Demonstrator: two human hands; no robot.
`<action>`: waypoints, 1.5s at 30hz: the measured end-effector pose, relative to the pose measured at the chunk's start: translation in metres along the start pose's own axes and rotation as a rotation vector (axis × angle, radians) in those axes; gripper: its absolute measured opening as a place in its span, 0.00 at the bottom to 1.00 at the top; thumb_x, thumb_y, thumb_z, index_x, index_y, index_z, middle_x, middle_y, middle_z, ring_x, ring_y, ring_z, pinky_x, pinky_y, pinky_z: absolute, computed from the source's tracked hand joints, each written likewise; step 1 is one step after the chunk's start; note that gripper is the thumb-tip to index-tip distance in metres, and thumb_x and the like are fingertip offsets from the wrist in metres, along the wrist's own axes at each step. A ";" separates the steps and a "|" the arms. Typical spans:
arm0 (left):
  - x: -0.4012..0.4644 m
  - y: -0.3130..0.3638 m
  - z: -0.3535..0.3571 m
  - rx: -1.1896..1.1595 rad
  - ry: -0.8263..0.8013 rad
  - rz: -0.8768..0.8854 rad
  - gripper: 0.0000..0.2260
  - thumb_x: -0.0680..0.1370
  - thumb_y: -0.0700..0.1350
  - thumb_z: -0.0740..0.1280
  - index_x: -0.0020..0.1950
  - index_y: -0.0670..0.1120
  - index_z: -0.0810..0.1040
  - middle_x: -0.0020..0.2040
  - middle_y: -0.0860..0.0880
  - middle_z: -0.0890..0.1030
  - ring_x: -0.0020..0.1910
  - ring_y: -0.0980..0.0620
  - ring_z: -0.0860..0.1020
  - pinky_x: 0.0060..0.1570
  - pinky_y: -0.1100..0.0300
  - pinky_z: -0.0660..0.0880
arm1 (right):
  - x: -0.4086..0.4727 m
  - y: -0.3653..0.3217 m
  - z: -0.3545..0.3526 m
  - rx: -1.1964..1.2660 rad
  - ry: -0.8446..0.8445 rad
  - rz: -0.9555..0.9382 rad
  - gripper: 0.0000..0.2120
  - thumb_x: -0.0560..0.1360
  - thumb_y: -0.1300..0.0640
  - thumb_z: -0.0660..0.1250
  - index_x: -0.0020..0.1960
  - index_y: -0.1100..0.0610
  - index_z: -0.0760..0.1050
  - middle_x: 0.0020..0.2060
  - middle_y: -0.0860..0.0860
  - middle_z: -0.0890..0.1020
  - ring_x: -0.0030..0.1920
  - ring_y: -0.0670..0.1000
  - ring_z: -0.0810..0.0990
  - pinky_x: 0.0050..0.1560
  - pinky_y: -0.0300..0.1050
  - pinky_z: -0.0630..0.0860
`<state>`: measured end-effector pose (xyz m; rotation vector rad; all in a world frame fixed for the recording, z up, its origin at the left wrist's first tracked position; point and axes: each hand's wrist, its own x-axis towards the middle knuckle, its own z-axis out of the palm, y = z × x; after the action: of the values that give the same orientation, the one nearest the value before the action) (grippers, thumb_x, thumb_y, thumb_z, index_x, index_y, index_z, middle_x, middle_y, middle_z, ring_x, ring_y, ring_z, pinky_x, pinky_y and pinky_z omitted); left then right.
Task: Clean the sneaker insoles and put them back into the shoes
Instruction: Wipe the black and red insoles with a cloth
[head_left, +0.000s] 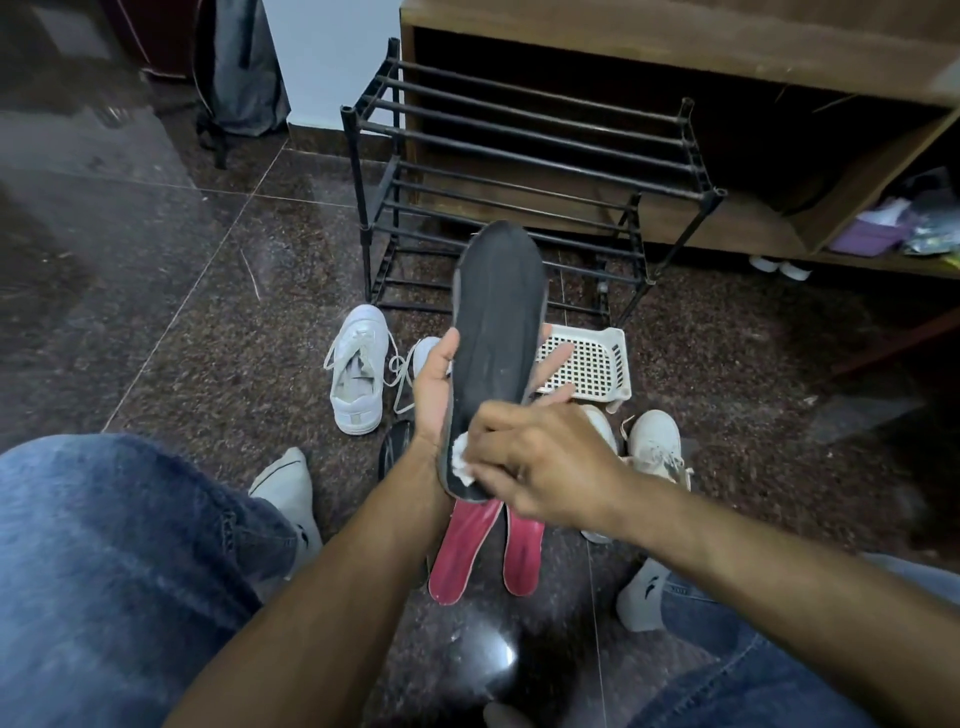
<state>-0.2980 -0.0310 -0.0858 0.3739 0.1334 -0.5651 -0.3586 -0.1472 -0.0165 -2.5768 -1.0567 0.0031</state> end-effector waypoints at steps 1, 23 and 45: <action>0.000 0.000 -0.001 -0.018 -0.008 -0.029 0.29 0.81 0.59 0.52 0.68 0.37 0.73 0.65 0.37 0.76 0.64 0.39 0.76 0.67 0.45 0.68 | 0.004 0.002 -0.002 -0.054 0.013 0.001 0.08 0.73 0.55 0.64 0.38 0.54 0.80 0.39 0.49 0.78 0.32 0.55 0.78 0.28 0.47 0.73; -0.002 0.022 0.008 -0.054 -0.066 0.044 0.31 0.77 0.58 0.57 0.74 0.39 0.66 0.66 0.36 0.74 0.61 0.39 0.77 0.67 0.41 0.69 | 0.020 0.009 0.000 -0.195 0.242 0.163 0.12 0.75 0.52 0.62 0.38 0.57 0.77 0.40 0.52 0.77 0.28 0.58 0.76 0.25 0.46 0.72; -0.008 -0.014 0.005 0.146 0.219 -0.028 0.20 0.79 0.55 0.58 0.54 0.41 0.81 0.47 0.41 0.82 0.48 0.44 0.79 0.55 0.51 0.74 | 0.035 0.049 -0.014 -0.327 0.069 0.283 0.11 0.77 0.50 0.60 0.46 0.51 0.81 0.47 0.47 0.77 0.44 0.59 0.80 0.38 0.49 0.74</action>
<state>-0.3117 -0.0398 -0.0834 0.5763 0.3090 -0.5620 -0.2981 -0.1599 -0.0145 -2.9758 -0.7073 -0.2007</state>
